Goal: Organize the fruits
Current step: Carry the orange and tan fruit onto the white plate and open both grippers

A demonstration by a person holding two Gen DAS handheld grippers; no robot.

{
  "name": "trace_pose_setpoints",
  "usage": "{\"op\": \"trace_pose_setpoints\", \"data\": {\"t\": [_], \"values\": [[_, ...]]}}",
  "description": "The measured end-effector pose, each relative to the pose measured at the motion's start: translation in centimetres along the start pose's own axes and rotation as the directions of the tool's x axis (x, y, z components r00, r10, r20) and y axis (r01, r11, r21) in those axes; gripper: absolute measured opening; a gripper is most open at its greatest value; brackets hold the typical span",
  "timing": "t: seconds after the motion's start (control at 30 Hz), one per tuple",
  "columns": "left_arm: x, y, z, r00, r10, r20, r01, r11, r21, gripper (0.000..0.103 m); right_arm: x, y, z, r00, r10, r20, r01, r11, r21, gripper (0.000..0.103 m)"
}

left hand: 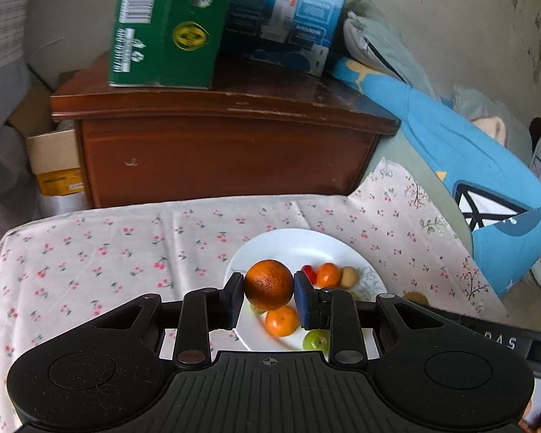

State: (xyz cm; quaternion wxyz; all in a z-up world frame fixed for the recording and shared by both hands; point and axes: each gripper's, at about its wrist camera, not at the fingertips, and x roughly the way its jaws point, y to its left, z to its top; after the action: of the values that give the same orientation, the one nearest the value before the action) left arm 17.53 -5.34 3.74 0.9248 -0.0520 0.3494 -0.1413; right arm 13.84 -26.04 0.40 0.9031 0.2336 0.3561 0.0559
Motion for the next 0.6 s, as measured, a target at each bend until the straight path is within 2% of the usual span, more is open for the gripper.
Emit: {"op": "trace_pose_setpoints", "data": {"t": [0.3,0.6], "values": [[4.3,-1.6,0.3,0.998,-0.014,-0.053,0.017,0.998,0.06,0.027,1.7,-1.2,-0.5,0.998,-0.034,-0.046,0.038,0.994,0.104,0.026],[7.5,-1.9,0.2,0.996,-0.024,-0.091,0.029,0.998,0.059,0.027,3.4,-2.0,-0.8,0.996,-0.054,-0.072,0.065,0.984,0.164,0.026]]}}
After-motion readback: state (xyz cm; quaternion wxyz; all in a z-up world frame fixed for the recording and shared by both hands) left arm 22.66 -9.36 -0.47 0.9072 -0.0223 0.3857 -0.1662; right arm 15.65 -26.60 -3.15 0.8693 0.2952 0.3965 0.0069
